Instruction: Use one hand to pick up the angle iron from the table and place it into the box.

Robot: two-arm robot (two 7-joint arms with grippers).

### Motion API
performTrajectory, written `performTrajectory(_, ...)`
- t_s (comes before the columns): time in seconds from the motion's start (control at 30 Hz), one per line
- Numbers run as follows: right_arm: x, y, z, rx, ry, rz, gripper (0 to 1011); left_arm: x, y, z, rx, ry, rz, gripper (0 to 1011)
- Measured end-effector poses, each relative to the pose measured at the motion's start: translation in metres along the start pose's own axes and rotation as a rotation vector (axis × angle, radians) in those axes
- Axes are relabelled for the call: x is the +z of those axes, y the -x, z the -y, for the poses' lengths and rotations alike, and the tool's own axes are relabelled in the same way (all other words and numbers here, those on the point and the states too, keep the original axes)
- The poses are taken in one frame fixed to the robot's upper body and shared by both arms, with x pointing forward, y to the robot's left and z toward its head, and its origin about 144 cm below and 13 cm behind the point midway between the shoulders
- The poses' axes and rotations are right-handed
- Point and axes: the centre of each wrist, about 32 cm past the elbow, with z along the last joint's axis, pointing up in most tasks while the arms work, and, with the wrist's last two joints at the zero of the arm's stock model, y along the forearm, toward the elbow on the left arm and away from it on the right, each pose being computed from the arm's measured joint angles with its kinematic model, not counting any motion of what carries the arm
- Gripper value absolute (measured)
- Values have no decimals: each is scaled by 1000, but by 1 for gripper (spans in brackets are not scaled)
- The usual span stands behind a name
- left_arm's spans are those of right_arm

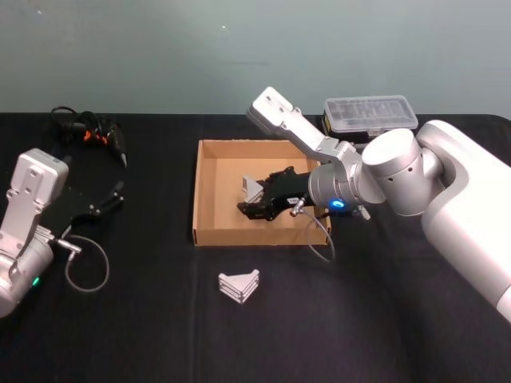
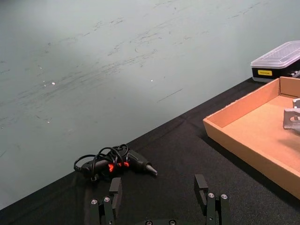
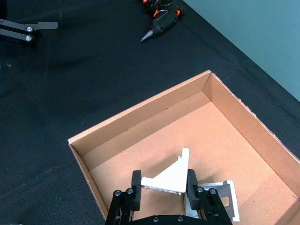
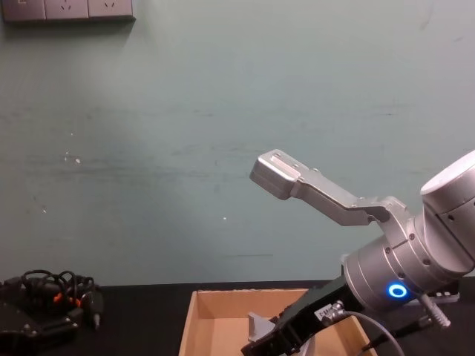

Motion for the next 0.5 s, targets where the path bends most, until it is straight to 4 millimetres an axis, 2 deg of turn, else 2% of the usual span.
performTrajectory(0.17,0,0,0,1,-1,0,673,0,0,0,0,0,0,1011)
performTrajectory(0.2,0,0,0,1,-1,0,738,0,0,0,0,0,0,1011)
performTrajectory(0.33,0,0,0,1,-1,0,807,0,0,0,0,0,0,1011)
performTrajectory(0.43,0,0,0,1,0,0,928,0,0,0,0,0,0,1011)
performTrajectory(0.5,0,1,0,1,0,0,960,0,0,0,0,0,0,1011)
